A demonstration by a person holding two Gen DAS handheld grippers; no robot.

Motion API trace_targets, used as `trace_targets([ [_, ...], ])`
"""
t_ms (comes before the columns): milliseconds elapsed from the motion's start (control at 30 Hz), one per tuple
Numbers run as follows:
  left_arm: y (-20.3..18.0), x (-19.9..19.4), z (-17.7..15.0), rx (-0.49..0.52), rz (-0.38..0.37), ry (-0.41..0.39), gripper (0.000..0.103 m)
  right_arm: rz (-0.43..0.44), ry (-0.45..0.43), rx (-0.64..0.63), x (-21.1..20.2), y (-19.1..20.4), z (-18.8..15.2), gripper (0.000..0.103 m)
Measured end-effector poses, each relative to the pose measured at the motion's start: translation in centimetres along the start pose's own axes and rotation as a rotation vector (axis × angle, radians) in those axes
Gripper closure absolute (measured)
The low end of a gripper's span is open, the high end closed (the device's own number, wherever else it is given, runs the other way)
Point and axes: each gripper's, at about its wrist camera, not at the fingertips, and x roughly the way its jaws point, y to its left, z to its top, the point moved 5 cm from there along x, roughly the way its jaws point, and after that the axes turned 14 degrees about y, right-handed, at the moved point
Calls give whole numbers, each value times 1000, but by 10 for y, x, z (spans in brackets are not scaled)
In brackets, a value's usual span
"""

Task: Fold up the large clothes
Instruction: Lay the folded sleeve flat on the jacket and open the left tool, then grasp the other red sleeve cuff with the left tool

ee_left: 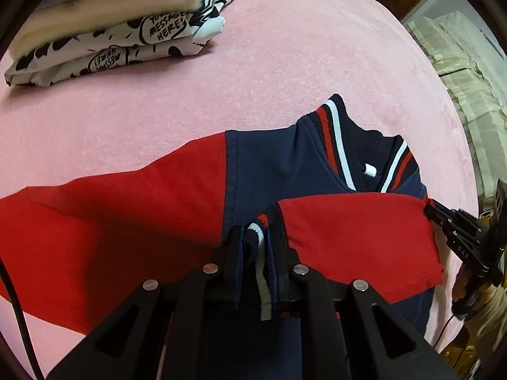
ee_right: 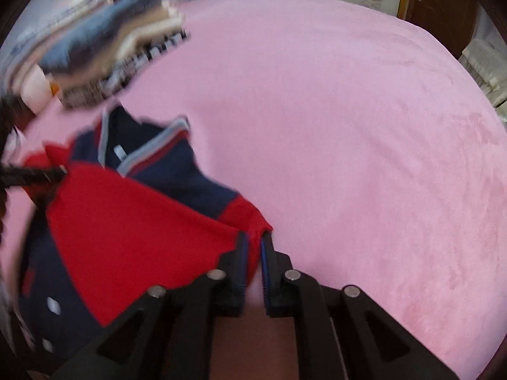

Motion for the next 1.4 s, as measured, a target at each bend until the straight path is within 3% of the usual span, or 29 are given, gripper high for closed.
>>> trace_targets([
  [100,3,-11,-3,11,4,0,89,35,-40,158,-25,-21,-3,79],
  [200,2,-29,-11,14,34,-14,88,39,-87,235,-50,-26,-11,79],
  [300,-10,-50,-18,22,51,-57,88,21,-121,196,-71,0,-17,79],
  [367,-27,-58,-22,33,9,-78,88,34,-129,163,-76,26,-19,80],
  [467,-51,-46,-24,52,-39,-60,85,62,-133,105,-67,67,-20,80],
  [533,-62,-24,-25,55,-19,-19,85,57,-111,84,-52,88,-20,80],
  [600,-62,-10,-24,47,29,-7,85,-1,-107,82,-38,96,-23,80],
  [633,-57,-4,-23,35,52,-6,85,-64,-108,93,-32,92,-26,80],
  [700,-50,2,-22,14,28,0,90,-188,-86,152,-19,74,-35,81],
  [733,-47,3,-22,5,15,3,92,-208,-64,196,-14,59,-42,83],
  [833,-45,2,-22,1,-14,5,92,-129,-46,265,-15,30,-58,82],
  [933,-51,0,-24,7,4,7,92,-164,-48,262,-28,26,-60,82],
  [1033,-54,-3,-24,-5,22,14,92,-143,-50,304,-37,19,-60,82],
  [1133,-58,-12,-30,-19,29,16,81,-109,-44,326,-45,18,-62,82],
  [1200,-64,-24,-38,-23,39,-1,60,-98,-46,320,-52,22,-62,82],
  [1400,-86,-62,-56,-33,41,-63,54,-54,-52,285,-83,31,-68,82],
])
